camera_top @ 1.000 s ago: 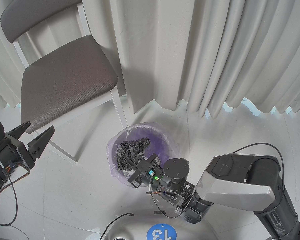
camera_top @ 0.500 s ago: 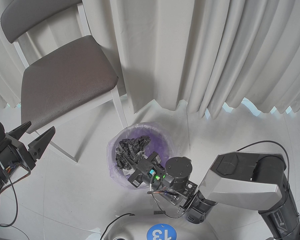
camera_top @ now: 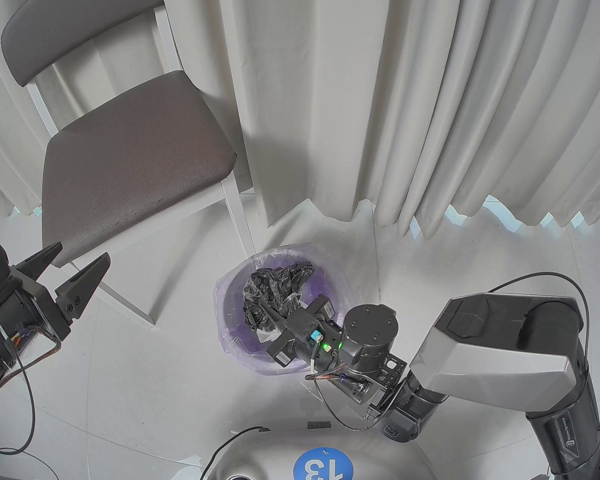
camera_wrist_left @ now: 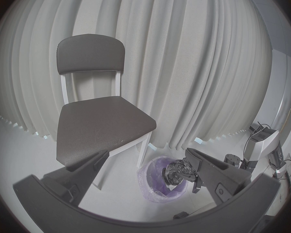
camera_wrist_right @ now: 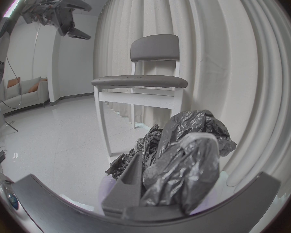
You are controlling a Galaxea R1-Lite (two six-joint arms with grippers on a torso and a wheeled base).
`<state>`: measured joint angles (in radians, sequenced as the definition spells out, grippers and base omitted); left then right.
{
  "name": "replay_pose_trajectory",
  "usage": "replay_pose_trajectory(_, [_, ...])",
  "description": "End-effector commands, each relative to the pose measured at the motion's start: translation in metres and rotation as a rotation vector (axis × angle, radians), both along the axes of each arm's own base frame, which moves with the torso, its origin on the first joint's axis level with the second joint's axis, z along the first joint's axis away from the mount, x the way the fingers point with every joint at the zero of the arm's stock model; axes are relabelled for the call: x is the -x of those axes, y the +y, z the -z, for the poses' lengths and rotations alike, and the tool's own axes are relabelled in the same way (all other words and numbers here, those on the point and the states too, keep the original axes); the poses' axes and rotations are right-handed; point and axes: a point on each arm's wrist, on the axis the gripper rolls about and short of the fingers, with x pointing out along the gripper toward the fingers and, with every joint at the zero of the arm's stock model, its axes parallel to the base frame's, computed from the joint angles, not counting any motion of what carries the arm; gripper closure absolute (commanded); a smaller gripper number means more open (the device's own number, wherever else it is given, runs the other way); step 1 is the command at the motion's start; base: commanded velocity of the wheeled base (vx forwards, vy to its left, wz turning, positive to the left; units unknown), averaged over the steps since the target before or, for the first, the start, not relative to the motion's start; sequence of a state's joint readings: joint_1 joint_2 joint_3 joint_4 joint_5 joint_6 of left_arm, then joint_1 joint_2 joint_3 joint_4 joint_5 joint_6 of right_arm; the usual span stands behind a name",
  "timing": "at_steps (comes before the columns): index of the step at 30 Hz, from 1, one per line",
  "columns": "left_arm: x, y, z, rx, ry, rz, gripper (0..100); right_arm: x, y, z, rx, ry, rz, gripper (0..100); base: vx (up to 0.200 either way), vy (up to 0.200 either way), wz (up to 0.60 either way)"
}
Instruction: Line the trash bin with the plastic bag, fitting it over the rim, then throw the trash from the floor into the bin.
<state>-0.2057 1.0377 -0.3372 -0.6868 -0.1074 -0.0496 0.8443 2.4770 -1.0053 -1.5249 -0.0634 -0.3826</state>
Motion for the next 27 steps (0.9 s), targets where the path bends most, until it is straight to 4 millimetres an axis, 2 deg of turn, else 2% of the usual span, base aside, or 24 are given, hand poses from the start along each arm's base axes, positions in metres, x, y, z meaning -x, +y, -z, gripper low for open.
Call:
replay_pose_trajectory(1, [0.000,-0.001,0.000,-0.001,0.000,0.004,0,0.012,0.004,0.008,0.021,0.017,-0.028,100,0.000,0.000,0.00])
replay_pose_trajectory(6, [0.001,-0.002,0.001,0.001,0.002,0.014,0,0.017,0.008,0.017,0.025,0.022,-0.043,100,0.000,0.000,0.00])
replay_pose_trajectory(21, [0.001,-0.002,0.001,0.000,-0.001,0.014,0,0.037,0.024,0.019,0.024,0.018,-0.101,100,0.000,0.000,0.00])
replay_pose_trajectory(27, [0.002,-0.001,0.000,0.000,-0.003,0.014,0,0.038,0.025,0.026,0.034,0.028,-0.103,100,0.000,0.000,0.00])
